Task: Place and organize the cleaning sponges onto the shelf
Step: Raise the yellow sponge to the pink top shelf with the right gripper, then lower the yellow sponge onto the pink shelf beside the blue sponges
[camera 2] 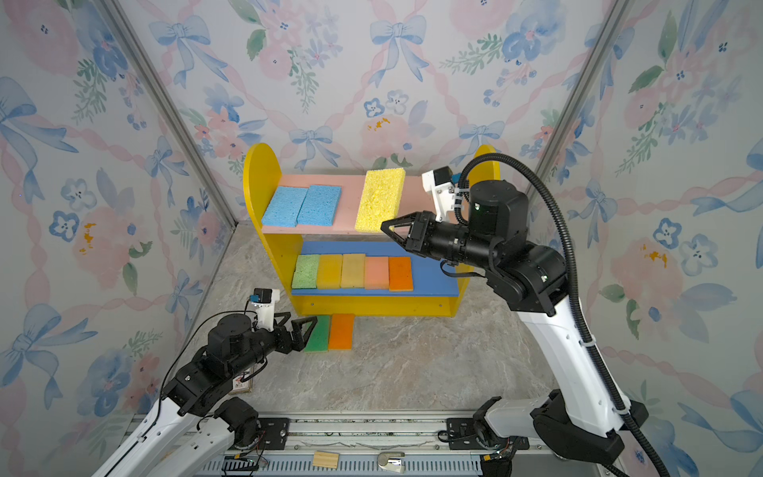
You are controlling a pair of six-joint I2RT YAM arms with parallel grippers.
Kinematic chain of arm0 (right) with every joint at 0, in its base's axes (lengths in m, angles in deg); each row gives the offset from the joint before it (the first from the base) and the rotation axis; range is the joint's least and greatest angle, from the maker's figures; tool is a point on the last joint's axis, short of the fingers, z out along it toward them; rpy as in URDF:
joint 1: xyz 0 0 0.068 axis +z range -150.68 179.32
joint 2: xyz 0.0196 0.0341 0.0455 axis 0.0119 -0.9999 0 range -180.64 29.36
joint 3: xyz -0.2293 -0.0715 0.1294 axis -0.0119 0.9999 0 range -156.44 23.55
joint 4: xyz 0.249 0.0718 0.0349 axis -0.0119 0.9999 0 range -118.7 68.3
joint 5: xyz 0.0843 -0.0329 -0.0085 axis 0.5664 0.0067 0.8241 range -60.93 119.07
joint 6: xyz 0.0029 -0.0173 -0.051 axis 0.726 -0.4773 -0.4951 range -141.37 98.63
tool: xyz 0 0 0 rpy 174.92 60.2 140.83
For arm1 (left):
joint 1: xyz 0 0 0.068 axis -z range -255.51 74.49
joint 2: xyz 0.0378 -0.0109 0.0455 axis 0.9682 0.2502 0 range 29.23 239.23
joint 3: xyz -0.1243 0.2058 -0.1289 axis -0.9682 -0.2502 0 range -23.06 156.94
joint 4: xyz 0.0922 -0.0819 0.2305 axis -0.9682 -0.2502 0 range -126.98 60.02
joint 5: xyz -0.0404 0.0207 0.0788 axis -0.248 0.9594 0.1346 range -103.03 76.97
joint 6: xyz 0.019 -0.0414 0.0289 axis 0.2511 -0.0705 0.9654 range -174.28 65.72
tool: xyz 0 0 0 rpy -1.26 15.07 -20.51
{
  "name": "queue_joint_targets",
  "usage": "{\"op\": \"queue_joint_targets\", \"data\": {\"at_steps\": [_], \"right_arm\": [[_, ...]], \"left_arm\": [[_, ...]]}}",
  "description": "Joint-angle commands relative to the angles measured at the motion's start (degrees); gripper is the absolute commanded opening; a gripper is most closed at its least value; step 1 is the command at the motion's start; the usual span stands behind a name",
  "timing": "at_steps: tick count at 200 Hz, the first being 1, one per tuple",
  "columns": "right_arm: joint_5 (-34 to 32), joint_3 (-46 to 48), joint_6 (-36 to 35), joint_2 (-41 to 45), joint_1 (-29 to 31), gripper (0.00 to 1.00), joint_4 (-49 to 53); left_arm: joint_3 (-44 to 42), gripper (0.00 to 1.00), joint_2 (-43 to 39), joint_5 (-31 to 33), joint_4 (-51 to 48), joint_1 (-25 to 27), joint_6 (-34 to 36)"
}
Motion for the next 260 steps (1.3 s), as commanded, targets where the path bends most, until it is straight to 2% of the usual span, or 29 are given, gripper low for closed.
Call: {"op": "queue_joint_targets", "data": {"at_steps": [1,114,211,221,240,260], "right_arm": [[2.20,-2.75,4.12,-3.45,-1.28,0.13,-3.57],[3.33,-13.29,6.17,-19.01,-1.74,0.16,0.24],[3.96,-19.49,4.20,-24.33,-2.18,0.16,7.02],[3.95,-19.55,4.03,-24.50,-2.17,0.20,7.34],[3.41,-19.73,3.34,-24.36,-2.26,0.41,8.06],[2.17,-20.30,2.06,-23.96,-2.57,0.52,10.00]], "left_arm": [[-0.66,0.98,-0.33,0.38,1.39,-0.37,0.31],[-0.82,0.98,-3.31,0.50,1.48,-0.32,0.32],[-0.85,0.98,-3.76,0.51,1.49,-0.21,0.24],[-0.85,0.98,-3.76,0.48,1.48,-0.20,0.24],[-0.83,0.98,-3.70,0.45,1.49,-0.19,0.21],[-0.86,0.98,-3.81,0.49,1.49,-0.20,0.25]]}}
